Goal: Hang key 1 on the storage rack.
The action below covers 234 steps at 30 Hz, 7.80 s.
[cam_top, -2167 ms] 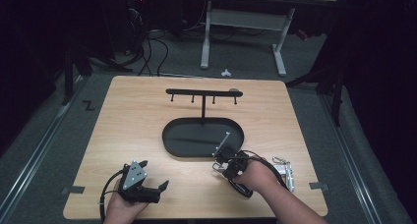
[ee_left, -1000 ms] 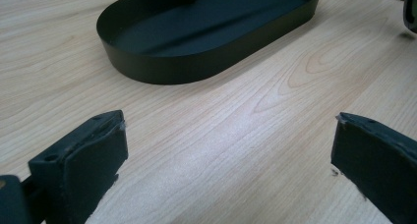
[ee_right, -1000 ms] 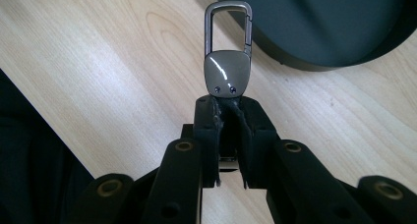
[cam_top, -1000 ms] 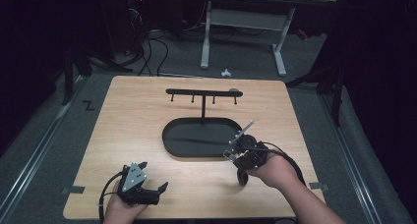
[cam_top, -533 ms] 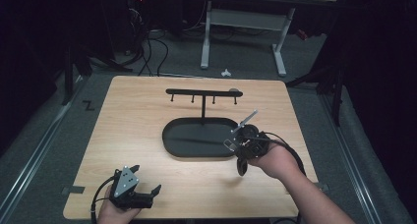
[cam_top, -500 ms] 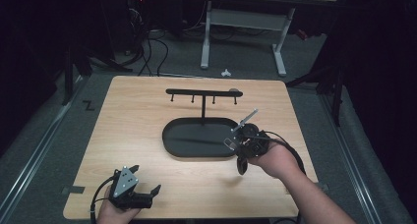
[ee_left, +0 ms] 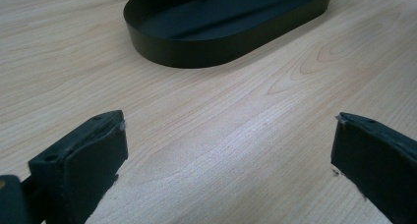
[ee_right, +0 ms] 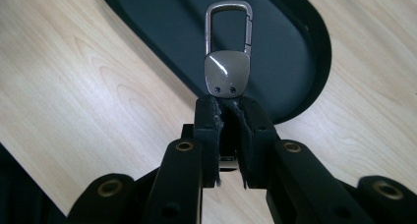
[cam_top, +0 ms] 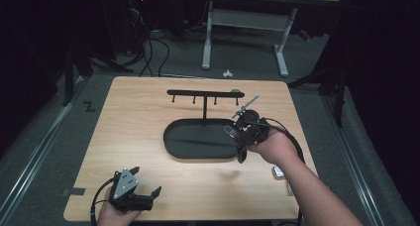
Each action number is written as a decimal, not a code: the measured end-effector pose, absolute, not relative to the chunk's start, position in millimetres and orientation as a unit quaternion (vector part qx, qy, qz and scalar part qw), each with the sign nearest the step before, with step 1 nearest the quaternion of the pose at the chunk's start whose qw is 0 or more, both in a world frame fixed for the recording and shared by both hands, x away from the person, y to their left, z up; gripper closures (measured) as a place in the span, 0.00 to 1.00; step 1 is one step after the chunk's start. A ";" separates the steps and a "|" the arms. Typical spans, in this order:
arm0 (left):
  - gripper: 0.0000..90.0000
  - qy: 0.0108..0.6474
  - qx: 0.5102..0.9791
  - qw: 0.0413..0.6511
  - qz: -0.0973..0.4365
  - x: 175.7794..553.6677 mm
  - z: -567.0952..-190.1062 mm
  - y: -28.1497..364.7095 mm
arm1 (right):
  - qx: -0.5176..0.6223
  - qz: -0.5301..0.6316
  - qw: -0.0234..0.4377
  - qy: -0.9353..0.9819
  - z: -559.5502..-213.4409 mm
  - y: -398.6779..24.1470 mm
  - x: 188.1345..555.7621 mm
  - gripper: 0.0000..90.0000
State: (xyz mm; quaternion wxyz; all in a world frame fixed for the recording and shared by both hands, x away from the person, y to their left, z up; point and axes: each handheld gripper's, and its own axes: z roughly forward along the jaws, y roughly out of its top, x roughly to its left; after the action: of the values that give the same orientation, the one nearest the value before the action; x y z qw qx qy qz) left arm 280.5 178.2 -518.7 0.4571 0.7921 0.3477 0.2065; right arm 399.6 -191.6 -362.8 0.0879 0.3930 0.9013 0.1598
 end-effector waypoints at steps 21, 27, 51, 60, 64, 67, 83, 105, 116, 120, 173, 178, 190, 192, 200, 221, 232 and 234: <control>0.01 0.342 0.796 0.456 0.203 279.8 -518.6 177.9 | 0.407 0.185 0.110 0.887 -339.5 -177.1 431.7 0.89; 0.01 0.341 0.797 0.456 0.201 279.3 -519.1 177.4 | 0.406 0.197 0.114 0.885 -332.1 -175.8 438.6 0.89; 0.01 0.334 0.804 0.451 0.196 279.4 -520.5 176.0 | 0.415 0.189 0.126 0.881 -337.8 -154.4 462.5 0.89; 0.01 0.334 0.804 0.452 0.196 279.7 -521.1 175.5 | 0.427 0.177 0.134 0.876 -346.0 -150.5 468.7 0.89; 0.01 0.332 0.805 0.450 0.197 279.5 -521.2 175.1 | 0.428 0.179 0.140 0.875 -348.8 -150.0 472.9 0.89; 0.01 0.332 0.806 0.449 0.195 279.6 -521.2 175.3 | 0.430 0.175 0.142 0.874 -351.7 -148.5 475.5 0.89; 0.01 0.331 0.808 0.448 0.192 281.1 -522.7 174.8 | 0.443 0.183 0.142 0.866 -358.8 -144.9 480.2 0.84; 0.02 0.322 0.817 0.440 0.185 283.0 -525.6 166.2 | 0.429 0.222 0.134 0.865 -402.1 -200.1 395.8 0.74; 0.02 0.319 0.820 0.439 0.185 281.6 -526.4 163.6 | 0.434 0.256 0.132 0.853 -452.0 -225.8 355.6 0.74; 0.02 0.319 0.819 0.439 0.186 280.2 -526.2 163.0 | 0.429 0.266 0.142 0.852 -466.7 -231.1 340.5 0.74; 0.03 0.308 0.828 0.430 0.185 277.5 -527.1 158.2 | 0.528 0.263 0.217 0.778 -510.5 -326.2 320.8 0.96; 0.03 0.308 0.828 0.430 0.185 277.8 -527.1 158.0 | 0.503 0.297 0.237 0.776 -493.7 -309.5 310.9 0.95; 0.03 0.297 0.831 0.433 0.181 281.3 -525.7 150.5 | 0.476 0.290 0.169 0.813 -511.6 -288.7 305.0 0.95; 0.03 0.292 0.833 0.434 0.179 282.9 -525.5 146.8 | 0.475 0.288 0.170 0.814 -512.2 -290.7 300.3 0.95; 0.03 0.273 0.838 0.441 0.171 290.1 -523.9 131.8 | 0.494 0.282 0.160 0.807 -513.2 -309.8 279.1 0.95; 0.03 0.288 0.832 0.440 0.178 285.7 -523.7 147.4 | 0.483 0.254 0.160 0.822 -496.4 -309.7 316.7 0.69; 0.03 0.286 0.833 0.439 0.177 286.8 -524.4 145.2 | 0.468 0.237 0.138 0.840 -491.7 -307.7 318.8 0.67; 0.03 0.286 0.833 0.440 0.175 287.1 -524.5 144.4 | 0.467 0.230 0.137 0.843 -493.6 -307.9 317.8 0.69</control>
State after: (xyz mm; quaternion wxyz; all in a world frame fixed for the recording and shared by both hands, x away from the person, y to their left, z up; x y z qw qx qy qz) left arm 287.1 144.4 -524.5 0.4396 0.8333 0.2859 0.1751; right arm 317.8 -307.9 -493.6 0.1369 0.4668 0.8429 0.2301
